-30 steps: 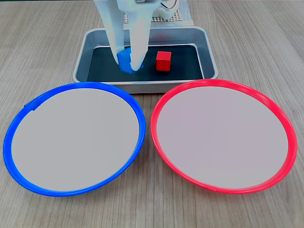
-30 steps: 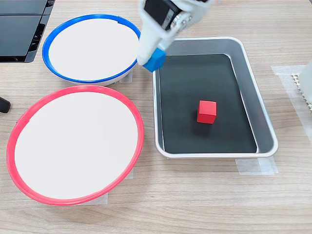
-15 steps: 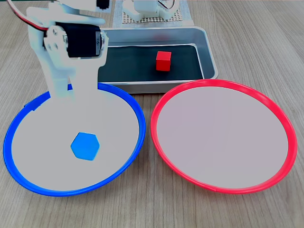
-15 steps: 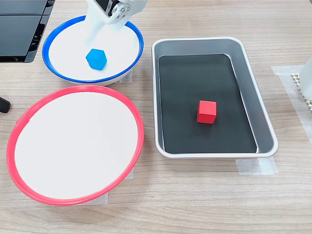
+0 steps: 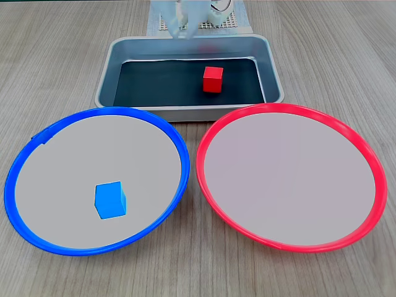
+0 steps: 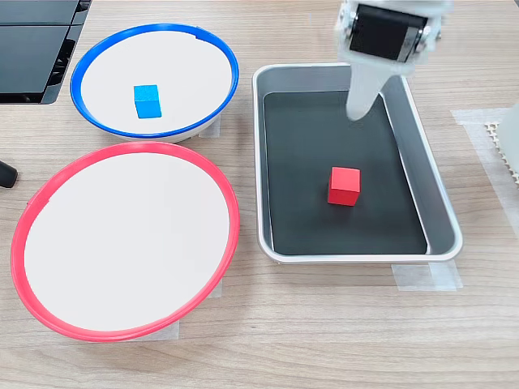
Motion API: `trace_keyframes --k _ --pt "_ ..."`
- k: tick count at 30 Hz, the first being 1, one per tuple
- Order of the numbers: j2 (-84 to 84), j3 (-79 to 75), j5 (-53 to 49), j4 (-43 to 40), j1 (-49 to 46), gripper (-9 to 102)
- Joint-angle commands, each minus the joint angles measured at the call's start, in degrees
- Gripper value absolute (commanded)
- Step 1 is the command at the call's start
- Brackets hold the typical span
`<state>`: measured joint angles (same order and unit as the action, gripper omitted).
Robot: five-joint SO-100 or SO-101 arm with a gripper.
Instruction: Move two blocks tray to matching dishes
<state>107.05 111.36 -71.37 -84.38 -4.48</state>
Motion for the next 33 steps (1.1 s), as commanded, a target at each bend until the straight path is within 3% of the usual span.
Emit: trace_keyframes --k 1,6,18,19,22,25,27,33 --pt "4.04 5.62 -0.7 3.08 2.81 18" --pt "3.52 10.28 -1.76 9.05 3.87 25" --pt "-0.44 19.25 -2.9 26.1 5.36 22" --pt "-1.05 19.42 -2.99 27.25 5.36 21" --pt "-1.93 19.69 -3.25 29.09 5.71 2" --pt "-1.85 18.9 -3.43 28.3 6.15 0" --pt "-1.58 14.06 -2.02 23.12 7.21 0" --pt "-8.44 -15.64 15.73 12.48 11.34 0"
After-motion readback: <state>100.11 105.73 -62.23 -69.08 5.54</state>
